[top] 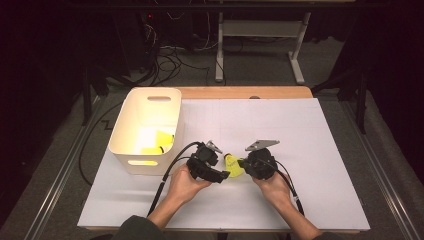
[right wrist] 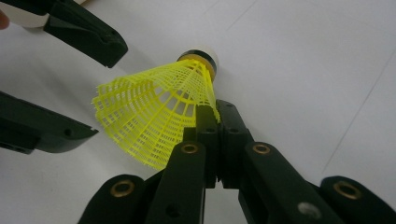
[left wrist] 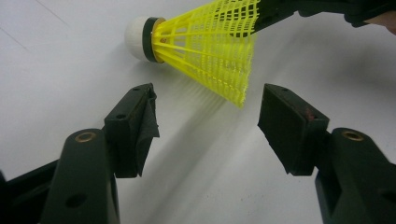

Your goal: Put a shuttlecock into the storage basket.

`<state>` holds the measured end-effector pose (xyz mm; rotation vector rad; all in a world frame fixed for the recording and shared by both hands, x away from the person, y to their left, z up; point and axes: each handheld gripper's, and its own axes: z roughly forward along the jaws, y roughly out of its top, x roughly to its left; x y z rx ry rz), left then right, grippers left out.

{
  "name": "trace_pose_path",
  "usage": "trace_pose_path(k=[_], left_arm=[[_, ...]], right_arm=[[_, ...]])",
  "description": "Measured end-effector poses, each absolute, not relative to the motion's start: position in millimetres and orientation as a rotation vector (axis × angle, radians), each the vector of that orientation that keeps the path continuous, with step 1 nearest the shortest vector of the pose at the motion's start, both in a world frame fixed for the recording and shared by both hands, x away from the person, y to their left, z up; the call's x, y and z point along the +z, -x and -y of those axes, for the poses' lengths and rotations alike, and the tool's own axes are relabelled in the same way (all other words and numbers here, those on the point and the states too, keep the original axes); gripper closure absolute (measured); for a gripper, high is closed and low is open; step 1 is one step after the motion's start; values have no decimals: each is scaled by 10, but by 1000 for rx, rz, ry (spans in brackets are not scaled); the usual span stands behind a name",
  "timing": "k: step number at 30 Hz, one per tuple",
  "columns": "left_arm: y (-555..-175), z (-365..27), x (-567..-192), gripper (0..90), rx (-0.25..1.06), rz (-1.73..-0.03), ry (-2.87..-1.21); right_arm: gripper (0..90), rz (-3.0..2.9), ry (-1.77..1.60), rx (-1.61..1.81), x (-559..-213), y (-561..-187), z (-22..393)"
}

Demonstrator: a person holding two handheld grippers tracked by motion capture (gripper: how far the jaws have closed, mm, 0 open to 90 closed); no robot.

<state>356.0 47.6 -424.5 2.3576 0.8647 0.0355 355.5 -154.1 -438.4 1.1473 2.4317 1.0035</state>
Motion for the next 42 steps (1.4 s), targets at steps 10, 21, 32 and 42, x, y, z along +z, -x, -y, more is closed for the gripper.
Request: trace_pose_path(k=[10, 21, 32, 42], left_arm=[[-3606, -411, -4260, 375, 42, -900, -2353], [-3649, -345, -4268, 391, 95, -946, -2365], [-3670, -391, -4253, 542, 90, -967, -2360], [-3661, -372, -4244, 732, 87, -937, -2377]], right_arm=[[900, -2441, -1150, 1006, -4399, -3553, 1508], [900, -2444, -1138, 1037, -4368, -3524, 1525], [900, -2449, -1126, 1038, -4361, -3511, 1519], [899, -2459, -1112, 1034, -4371, -3520, 1506]])
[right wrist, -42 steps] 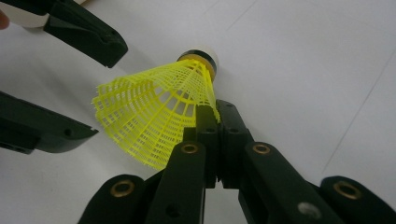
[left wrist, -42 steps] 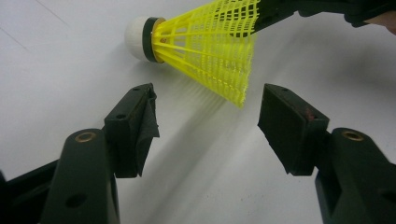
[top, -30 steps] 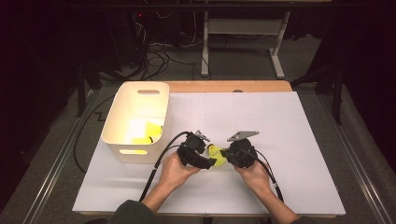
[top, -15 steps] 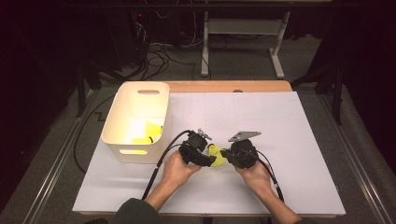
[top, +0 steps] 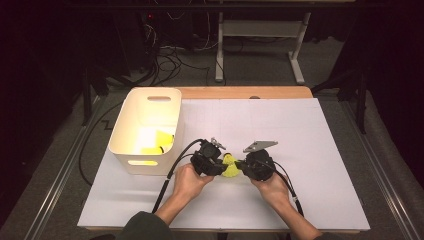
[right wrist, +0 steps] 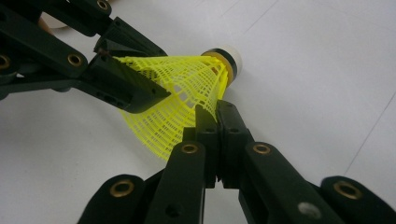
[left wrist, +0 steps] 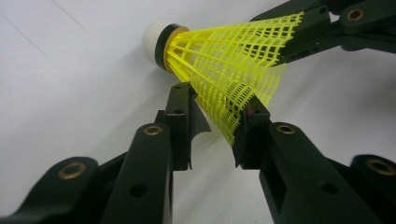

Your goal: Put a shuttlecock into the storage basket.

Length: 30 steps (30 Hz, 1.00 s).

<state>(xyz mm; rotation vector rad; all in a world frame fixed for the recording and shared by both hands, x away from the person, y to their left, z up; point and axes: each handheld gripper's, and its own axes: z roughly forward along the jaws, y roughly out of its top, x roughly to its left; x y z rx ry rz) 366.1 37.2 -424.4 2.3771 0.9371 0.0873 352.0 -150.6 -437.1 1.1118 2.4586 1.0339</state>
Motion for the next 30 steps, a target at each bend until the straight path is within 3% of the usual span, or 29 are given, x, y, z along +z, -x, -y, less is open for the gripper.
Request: trace_pose_path(k=[12, 20, 30], left_arm=[[-3669, -364, -4200, 861, 103, -937, -2375], [-3682, -355, -4159, 887, 121, -943, -2365], [-3707, -366, -4155, 894, 147, -962, -2361]], right_arm=[[885, -2459, -1105, 1051, -4353, -3507, 1524], [856, -2463, -1096, 1064, -4316, -3496, 1556], [703, -2468, -1094, 1092, -4321, -3481, 1539]])
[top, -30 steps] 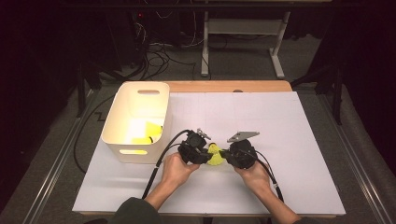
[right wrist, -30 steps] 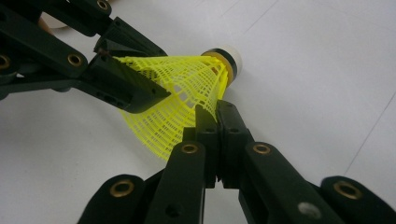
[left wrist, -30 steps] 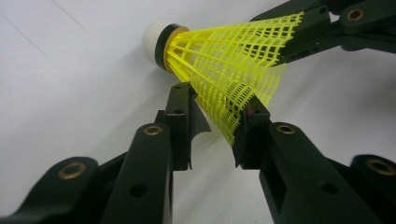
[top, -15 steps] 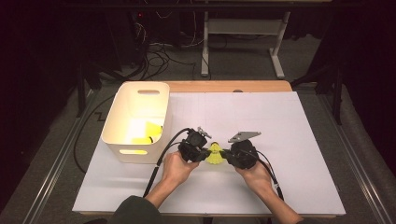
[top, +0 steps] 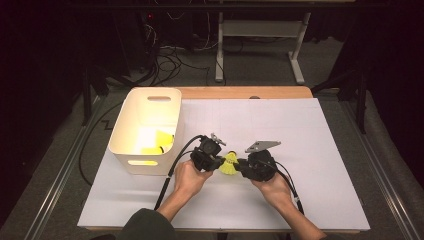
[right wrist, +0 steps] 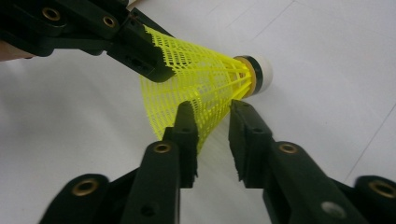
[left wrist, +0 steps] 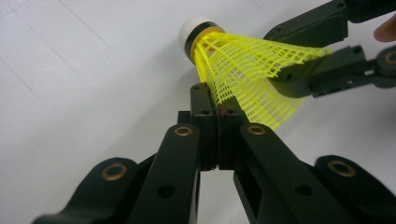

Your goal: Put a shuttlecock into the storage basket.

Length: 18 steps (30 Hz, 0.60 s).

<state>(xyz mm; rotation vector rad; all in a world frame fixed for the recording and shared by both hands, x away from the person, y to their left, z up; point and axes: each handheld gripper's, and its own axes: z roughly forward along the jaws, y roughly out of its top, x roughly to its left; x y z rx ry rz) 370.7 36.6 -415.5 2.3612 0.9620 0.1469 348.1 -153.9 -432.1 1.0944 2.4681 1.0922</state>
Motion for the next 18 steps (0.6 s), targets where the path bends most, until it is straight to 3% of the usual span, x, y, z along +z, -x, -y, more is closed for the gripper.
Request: trace_pose_path(k=[12, 18], left_arm=[[-3727, -411, -4157, 894, 188, -985, -2381], [-3719, -436, -4130, 894, 200, -991, -2384]], right_arm=[[583, -2451, -1078, 1122, -4286, -3424, 1556], [564, -2428, -1076, 1147, -4219, -3376, 1648]])
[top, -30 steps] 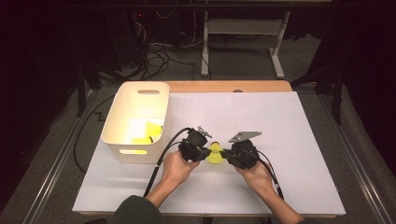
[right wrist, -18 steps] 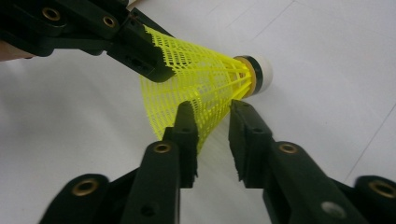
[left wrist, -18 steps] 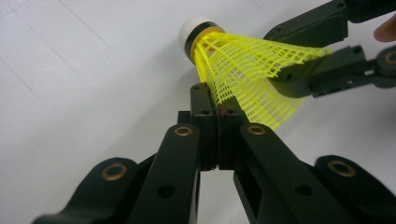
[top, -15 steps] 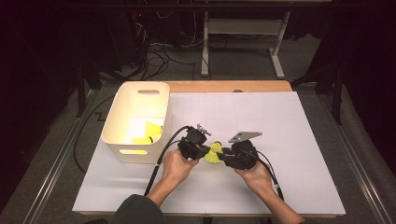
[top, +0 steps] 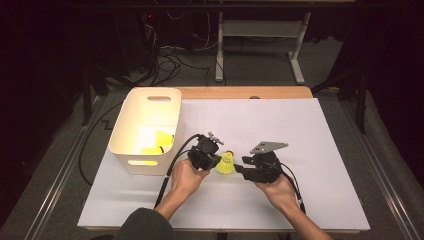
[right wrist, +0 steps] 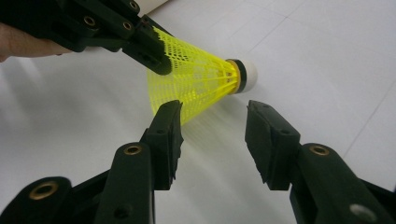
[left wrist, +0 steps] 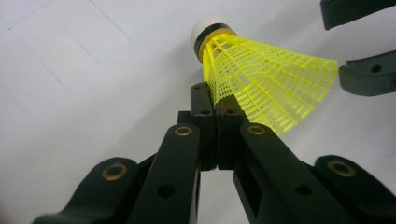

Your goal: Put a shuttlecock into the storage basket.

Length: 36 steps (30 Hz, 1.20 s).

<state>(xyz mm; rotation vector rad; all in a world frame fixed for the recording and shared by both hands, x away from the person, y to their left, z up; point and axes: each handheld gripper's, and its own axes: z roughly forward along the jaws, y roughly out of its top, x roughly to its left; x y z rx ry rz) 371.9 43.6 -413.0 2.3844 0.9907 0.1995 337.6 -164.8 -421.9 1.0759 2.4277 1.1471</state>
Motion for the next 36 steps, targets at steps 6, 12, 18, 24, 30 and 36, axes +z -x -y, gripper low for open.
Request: trace_pose_path(k=[6, 12, 18, 24, 30, 36], left_arm=[[-3729, -465, -4110, 894, 201, -1010, -2382], [-3732, -447, -4114, 894, 199, -1007, -2400], [-3736, -458, -4077, 894, 210, -1011, -2403], [-3736, -428, -3986, 894, 223, -997, -2399], [-3745, -434, -3983, 894, 213, -1004, -2395], [-3758, -432, -3957, 894, 213, -1004, -2396]], right_arm=[[556, -2410, -1082, 1149, -4200, -3327, 1768], [554, -2377, -1071, 1154, -4199, -3276, 1905], [554, -2366, -1079, 1152, -4183, -3235, 2028], [541, -2349, -1104, 1162, -4197, -3206, 2141], [510, -2347, -1109, 1155, -4227, -3165, 2227], [483, -2316, -1121, 1174, -4240, -3117, 2332]])
